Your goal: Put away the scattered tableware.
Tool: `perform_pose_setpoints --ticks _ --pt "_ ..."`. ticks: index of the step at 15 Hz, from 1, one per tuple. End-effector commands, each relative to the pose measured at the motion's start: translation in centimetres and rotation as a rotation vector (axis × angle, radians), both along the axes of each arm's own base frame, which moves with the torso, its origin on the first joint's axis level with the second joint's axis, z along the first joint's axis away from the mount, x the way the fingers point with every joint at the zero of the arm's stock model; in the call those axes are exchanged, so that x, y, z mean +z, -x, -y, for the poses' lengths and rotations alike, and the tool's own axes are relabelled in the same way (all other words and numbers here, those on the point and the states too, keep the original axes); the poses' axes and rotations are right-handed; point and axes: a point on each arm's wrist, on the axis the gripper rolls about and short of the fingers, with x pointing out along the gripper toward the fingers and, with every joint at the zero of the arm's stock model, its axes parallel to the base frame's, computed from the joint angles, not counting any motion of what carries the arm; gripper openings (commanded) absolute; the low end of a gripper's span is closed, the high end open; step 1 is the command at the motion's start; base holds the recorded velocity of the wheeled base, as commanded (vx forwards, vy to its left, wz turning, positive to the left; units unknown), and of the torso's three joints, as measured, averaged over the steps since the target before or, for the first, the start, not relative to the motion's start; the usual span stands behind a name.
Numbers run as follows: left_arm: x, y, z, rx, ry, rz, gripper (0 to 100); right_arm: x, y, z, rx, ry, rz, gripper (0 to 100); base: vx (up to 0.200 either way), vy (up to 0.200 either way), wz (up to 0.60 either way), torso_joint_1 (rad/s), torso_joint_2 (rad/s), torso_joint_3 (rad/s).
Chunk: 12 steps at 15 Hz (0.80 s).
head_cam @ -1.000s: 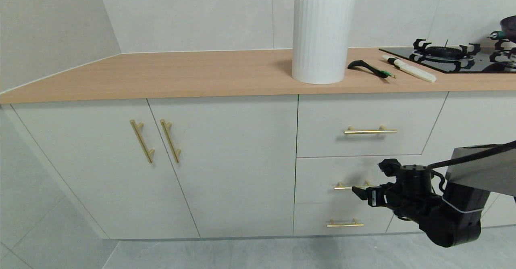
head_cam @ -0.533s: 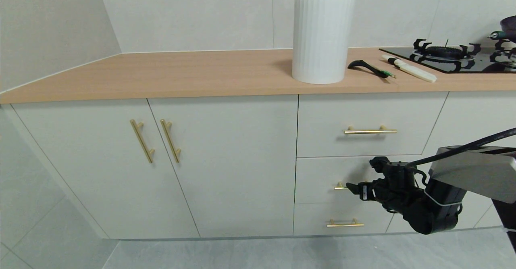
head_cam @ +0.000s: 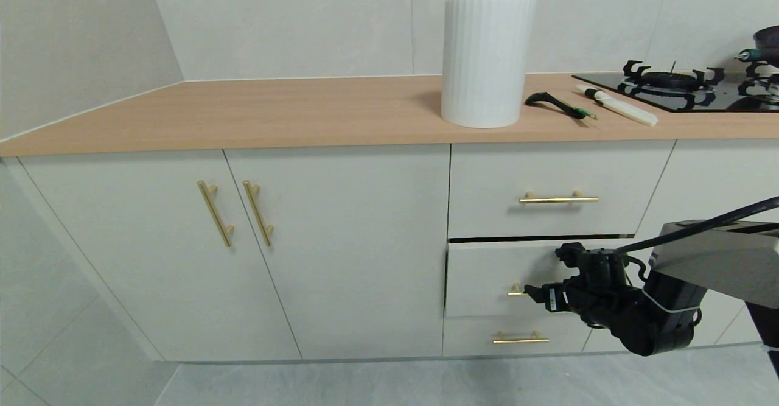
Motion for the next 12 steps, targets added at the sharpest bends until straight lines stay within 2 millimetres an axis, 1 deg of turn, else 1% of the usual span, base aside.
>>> perform_pose_setpoints --ticks 1,4,6,7,9,11,12 --pt "0.0 0.0 0.0 0.000 0.000 0.000 100 -0.2 0.5 0.1 0.005 0.007 -0.019 100 0.000 0.000 0.00 0.000 0.00 0.000" --pt "0.0 0.0 0.0 0.000 0.000 0.000 100 0.2 1.3 0.2 0.005 0.011 -0.031 100 0.000 0.000 0.00 0.000 0.00 0.000" --pt "0.0 0.0 0.0 0.000 0.000 0.000 100 2.4 3.8 0.6 0.007 0.014 -0.046 100 0.000 0.000 0.00 0.000 0.00 0.000" --pt "0.0 0.0 0.0 0.000 0.000 0.000 100 4.4 5.0 0.7 0.008 0.012 -0.028 100 0.000 0.000 0.00 0.000 0.00 0.000" --pt "0.0 0.0 0.0 0.001 0.000 0.000 100 9.0 6.9 0.8 0.014 0.003 0.025 100 0.000 0.000 0.00 0.000 0.00 0.000" --pt "0.0 0.0 0.0 0.001 0.000 0.000 100 14.3 9.0 0.7 0.028 -0.004 0.072 100 0.000 0.000 0.00 0.000 0.00 0.000" --pt "0.0 0.0 0.0 0.000 0.000 0.000 100 16.2 9.7 0.8 0.029 -0.009 0.102 100 0.000 0.000 0.00 0.000 0.00 0.000"
